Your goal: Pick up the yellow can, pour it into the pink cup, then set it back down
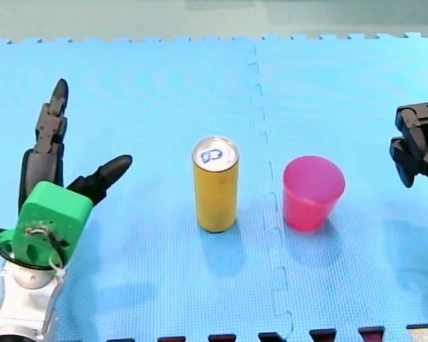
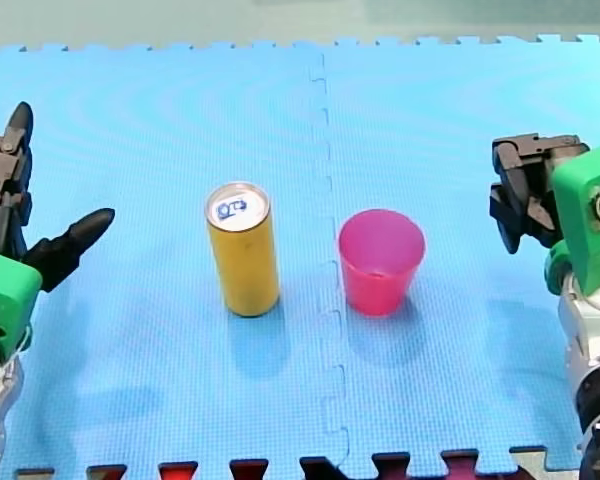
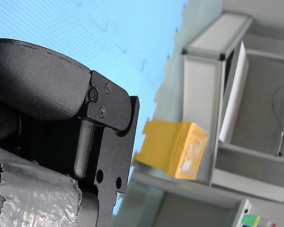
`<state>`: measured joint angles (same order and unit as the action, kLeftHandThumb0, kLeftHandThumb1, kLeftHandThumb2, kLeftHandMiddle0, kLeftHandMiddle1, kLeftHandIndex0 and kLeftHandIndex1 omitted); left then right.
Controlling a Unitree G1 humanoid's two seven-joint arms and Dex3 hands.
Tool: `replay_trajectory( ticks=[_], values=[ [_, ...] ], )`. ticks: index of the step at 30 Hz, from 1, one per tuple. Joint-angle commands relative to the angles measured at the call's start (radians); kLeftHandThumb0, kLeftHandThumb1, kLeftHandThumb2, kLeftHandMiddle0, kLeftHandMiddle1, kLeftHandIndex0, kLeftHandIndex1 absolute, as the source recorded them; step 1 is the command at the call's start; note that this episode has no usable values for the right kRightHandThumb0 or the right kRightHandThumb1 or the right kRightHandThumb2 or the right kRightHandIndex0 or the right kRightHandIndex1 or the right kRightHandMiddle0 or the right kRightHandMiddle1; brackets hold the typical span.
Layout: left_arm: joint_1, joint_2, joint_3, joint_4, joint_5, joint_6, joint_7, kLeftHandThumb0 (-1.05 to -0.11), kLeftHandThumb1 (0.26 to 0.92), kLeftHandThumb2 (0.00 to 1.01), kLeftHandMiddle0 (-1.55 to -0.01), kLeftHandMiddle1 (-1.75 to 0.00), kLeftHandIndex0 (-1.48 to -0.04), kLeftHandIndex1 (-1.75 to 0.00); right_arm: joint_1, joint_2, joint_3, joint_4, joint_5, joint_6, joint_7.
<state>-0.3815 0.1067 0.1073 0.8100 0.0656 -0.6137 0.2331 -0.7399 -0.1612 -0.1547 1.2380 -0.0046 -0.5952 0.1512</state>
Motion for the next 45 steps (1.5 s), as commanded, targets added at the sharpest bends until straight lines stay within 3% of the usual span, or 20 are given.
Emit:
replay_trajectory(
  ticks=[1, 3, 5, 29, 30, 31, 36, 38, 40, 45],
  values=[
    [0.003, -0.028, 0.024, -0.023, 0.042, -0.027, 0.131, -0.544, 0.915, 0.16, -0.72, -0.07, -0.79, -0.04, -0.003, 0.000, -0.004, 0.000, 0.007, -0.002, 0.002],
    [0.006, -0.038, 0.031, -0.028, 0.022, -0.044, 0.131, -0.365, 0.920, 0.18, -0.86, -0.06, -0.86, -0.02, -0.003, 0.001, -0.004, 0.000, 0.006, -0.004, 0.002],
    [0.007, -0.046, 0.037, -0.031, -0.018, -0.045, 0.093, -0.311, 0.921, 0.13, -0.86, -0.03, -0.85, -0.01, -0.002, 0.002, -0.004, -0.001, 0.006, -0.006, 0.001],
    [0.015, -0.050, 0.052, -0.037, -0.027, -0.048, 0.053, -0.313, 0.921, 0.13, -0.80, 0.00, -0.77, 0.00, 0.000, 0.001, -0.005, 0.000, 0.006, 0.000, 0.006],
    [0.017, -0.052, 0.052, -0.043, -0.022, -0.044, 0.063, -0.314, 0.921, 0.13, -0.80, 0.00, -0.76, 0.00, 0.001, 0.001, -0.005, 0.000, 0.006, -0.001, 0.006],
    [0.018, -0.053, 0.054, -0.048, -0.018, -0.040, 0.074, -0.411, 0.906, 0.09, -0.80, 0.00, -0.76, 0.00, 0.001, 0.002, -0.005, -0.001, 0.006, -0.001, 0.006],
    [0.015, -0.077, 0.068, -0.072, -0.023, -0.003, 0.119, -0.586, 0.813, 0.00, -0.77, 0.00, -0.78, 0.00, 0.002, 0.003, -0.005, -0.002, 0.005, -0.002, 0.003],
    [0.019, -0.085, 0.071, -0.085, -0.028, 0.003, 0.124, -0.603, 0.811, 0.00, -0.74, 0.00, -0.89, -0.04, 0.003, 0.002, -0.004, -0.002, 0.004, -0.003, 0.000],
    [0.022, -0.095, 0.077, -0.093, -0.039, -0.002, 0.126, -0.476, 0.819, 0.00, -0.72, 0.00, -1.20, -0.07, 0.002, 0.002, -0.003, -0.002, 0.002, -0.003, -0.004],
    [0.025, -0.101, 0.083, -0.096, -0.046, -0.012, 0.122, -0.459, 0.830, 0.00, -0.71, 0.00, -1.24, -0.02, 0.002, 0.000, -0.001, 0.000, 0.000, -0.002, -0.008]
  ],
)
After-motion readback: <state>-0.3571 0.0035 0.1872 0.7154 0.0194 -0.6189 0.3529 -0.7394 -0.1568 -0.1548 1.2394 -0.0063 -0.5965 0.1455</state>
